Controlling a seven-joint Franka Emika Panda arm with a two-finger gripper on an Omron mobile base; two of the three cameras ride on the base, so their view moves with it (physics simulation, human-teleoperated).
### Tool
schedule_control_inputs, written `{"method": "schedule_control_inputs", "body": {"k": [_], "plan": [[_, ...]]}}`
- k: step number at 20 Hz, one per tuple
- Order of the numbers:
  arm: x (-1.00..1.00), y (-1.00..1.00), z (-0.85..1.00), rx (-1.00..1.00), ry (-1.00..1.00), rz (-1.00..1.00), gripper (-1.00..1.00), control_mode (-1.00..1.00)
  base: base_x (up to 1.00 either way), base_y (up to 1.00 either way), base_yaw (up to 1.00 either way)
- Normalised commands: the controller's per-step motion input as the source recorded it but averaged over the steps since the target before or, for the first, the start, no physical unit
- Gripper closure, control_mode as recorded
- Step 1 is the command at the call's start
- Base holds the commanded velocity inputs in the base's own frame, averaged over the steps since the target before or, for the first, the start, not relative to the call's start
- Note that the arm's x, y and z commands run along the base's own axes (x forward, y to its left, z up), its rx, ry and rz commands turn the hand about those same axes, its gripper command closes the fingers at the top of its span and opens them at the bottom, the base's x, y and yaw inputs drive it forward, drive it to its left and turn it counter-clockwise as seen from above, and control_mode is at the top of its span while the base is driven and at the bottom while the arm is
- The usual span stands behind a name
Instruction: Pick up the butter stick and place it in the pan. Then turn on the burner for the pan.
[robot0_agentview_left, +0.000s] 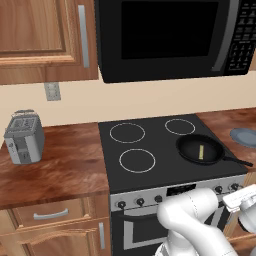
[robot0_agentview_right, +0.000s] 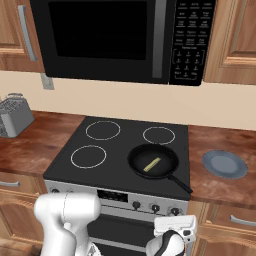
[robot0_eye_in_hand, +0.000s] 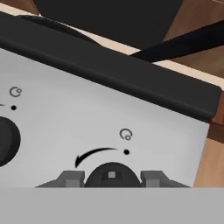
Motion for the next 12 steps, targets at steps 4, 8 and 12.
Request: {"method": "schedule_control_inputs", "body": {"k": [4, 8, 12], "plan": [[0.00, 0.00, -0.14, -0.18, 0.00, 0.00, 1.00, -1.00, 0.00, 0.00, 0.00], [0.00, 0.00, -0.14, -0.19, 0.00, 0.00, 1.00, -1.00, 0.00, 0.00, 0.00], [0.00, 0.00, -0.17, -0.20, 0.00, 0.00, 1.00, -1.00, 0.00, 0.00, 0.00]]}}
